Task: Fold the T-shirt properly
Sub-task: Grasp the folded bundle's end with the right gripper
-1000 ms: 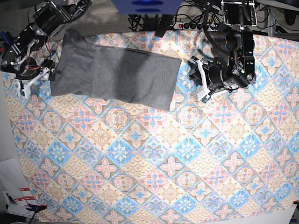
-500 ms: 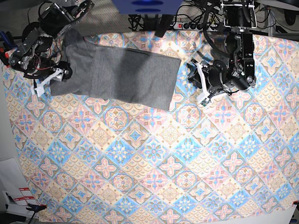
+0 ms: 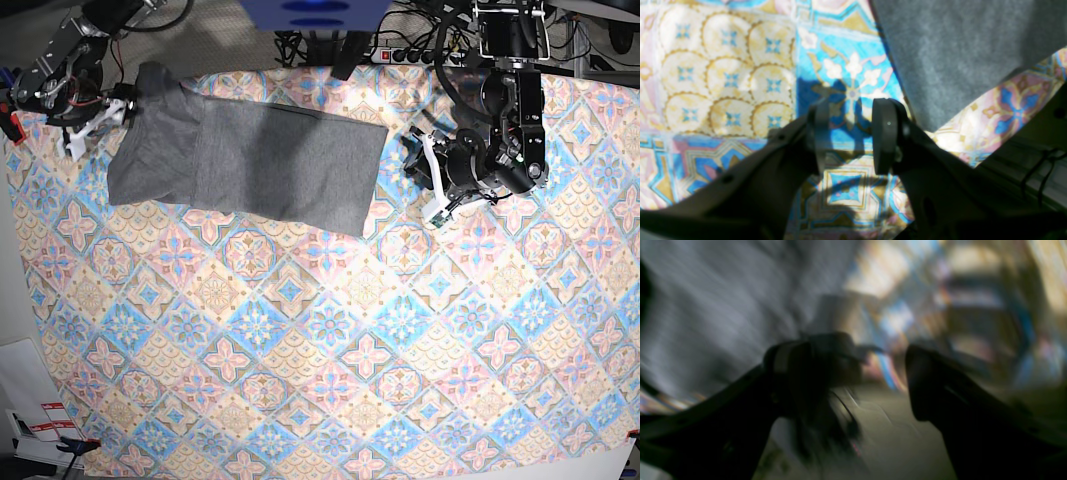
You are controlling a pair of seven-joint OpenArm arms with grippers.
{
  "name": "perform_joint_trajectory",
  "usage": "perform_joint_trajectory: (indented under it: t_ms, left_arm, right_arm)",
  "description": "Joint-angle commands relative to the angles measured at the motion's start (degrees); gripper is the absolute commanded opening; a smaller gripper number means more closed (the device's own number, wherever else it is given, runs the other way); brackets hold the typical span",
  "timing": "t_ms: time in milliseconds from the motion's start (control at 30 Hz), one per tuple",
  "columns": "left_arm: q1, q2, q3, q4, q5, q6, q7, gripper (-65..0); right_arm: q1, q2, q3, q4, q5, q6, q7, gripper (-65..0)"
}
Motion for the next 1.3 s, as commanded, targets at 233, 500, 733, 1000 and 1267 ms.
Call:
perform_joint_trajectory:
  t_ms: [233, 500, 733, 1000, 1267]
  left_arm:
    - [-1.7, 0.0, 3.7, 0.9, -1.0, -0.1, -0.4, -44.7]
    - [-1.7, 0.0, 3.4, 0.9, -1.0, -0.1, -0.5, -44.7]
    - [-1.8, 0.0, 3.3, 0.9, -1.0, -0.1, -0.5, -44.7]
    - [-1.8, -0.3, 3.3, 0.9, -1.0, -0.1, -0.5, -44.7]
    - [-1.8, -0.4, 3.3, 0.9, -1.0, -0.1, -0.5, -44.7]
  right_arm:
    - [1.1, 0.7, -7.3, 4.0, 7.4, 0.3, 1.5, -22.1]
    - [3.1, 0.7, -7.6, 4.0, 7.4, 0.3, 1.5, -22.1]
    - [3.0, 0.7, -7.3, 3.9, 7.4, 0.3, 1.5, -22.1]
    - [3.3, 0.7, -0.7, 4.0, 2.8, 0.3, 1.5, -22.2]
    - [2.9, 0.7, -0.2, 1.2, 1.3, 0.3, 2.9, -22.2]
